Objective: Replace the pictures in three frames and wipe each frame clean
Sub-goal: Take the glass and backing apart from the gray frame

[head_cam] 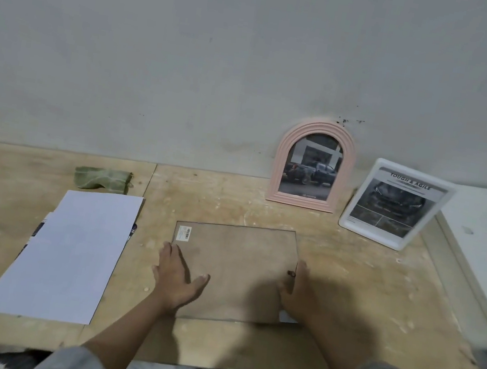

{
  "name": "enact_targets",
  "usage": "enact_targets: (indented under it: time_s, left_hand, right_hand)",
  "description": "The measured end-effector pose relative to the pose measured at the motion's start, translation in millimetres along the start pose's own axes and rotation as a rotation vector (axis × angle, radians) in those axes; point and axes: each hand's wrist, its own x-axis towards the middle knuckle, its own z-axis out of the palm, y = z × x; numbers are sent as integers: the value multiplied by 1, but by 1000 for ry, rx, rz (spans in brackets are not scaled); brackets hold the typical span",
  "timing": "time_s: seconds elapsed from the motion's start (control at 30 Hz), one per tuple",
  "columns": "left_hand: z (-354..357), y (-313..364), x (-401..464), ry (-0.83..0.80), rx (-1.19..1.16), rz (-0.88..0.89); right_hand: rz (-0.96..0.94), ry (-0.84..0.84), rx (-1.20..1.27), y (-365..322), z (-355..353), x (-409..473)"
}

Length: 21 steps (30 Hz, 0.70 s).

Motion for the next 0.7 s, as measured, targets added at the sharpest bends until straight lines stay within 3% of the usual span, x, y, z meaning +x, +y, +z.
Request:
enact_targets:
  time_s: [0.2, 0.5, 0.7]
  left_hand:
    - [20, 16, -15, -8, 342, 141]
    - [87, 80, -39, -398, 700, 890]
    - [88, 105, -30, -439, 996, 1139]
  right_hand:
    - [-73, -38, -443, 27, -7, -20]
    - [-139, -151, -752, 46, -31, -24]
    - [-211, -169, -865, 51, -43, -19]
